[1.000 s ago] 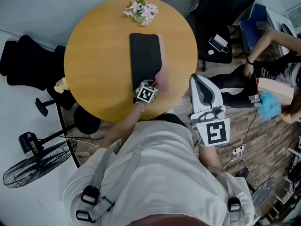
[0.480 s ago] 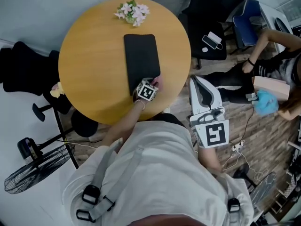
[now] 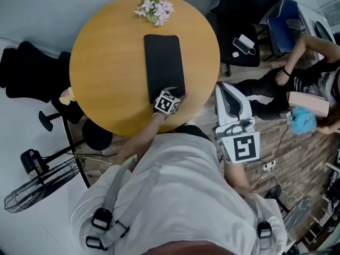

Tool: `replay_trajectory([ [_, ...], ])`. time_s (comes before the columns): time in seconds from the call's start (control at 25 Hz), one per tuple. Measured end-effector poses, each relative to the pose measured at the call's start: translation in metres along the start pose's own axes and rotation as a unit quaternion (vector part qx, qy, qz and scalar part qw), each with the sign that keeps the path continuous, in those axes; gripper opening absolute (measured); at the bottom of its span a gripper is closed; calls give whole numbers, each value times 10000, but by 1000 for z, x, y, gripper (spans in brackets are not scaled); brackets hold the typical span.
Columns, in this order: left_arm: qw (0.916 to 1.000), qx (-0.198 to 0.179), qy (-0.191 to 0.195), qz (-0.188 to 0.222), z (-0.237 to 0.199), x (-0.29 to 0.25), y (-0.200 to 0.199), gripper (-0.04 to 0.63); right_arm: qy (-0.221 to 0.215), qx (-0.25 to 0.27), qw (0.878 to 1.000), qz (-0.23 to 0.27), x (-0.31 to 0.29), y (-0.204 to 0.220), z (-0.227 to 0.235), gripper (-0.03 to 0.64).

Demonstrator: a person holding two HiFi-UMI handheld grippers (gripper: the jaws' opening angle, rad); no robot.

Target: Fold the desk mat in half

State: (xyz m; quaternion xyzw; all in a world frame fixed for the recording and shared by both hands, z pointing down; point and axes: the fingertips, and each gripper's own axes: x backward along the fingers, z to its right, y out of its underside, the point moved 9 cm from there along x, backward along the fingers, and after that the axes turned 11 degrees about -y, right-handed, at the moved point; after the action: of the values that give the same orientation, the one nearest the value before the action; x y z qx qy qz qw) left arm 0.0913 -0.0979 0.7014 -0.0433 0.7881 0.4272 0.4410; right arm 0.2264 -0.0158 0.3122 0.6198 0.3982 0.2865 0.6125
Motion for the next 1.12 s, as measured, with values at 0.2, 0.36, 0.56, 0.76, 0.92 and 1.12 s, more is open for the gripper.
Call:
replay_trajectory([
  [0.2, 9985, 341, -17, 423, -3, 23, -5, 195, -70, -105, 9999, 30, -9, -1, -8, 6],
  [0.36, 9950, 352, -282, 886, -15, 53, -17, 141, -170, -48, 9998, 8, -16, 4, -13, 5],
  [0.56, 9845, 407, -632, 1583, -31, 101, -41, 89, -276, -35, 9996, 13, -25, 3, -20, 5],
  [0.76, 9697, 436, -917, 2220, -39, 157, -67, 56, -386, -23, 9993, -4, -34, 3, -25, 5],
  [0.92, 9530, 440, -1159, 2763, -40, 206, -87, 37, -451, -9, 9990, -17, -41, 1, -29, 5],
  [1.12, 9337, 309, -1350, 3301, -38, 259, -110, 29, -509, 18, 9987, -25, -48, 0, -33, 5],
])
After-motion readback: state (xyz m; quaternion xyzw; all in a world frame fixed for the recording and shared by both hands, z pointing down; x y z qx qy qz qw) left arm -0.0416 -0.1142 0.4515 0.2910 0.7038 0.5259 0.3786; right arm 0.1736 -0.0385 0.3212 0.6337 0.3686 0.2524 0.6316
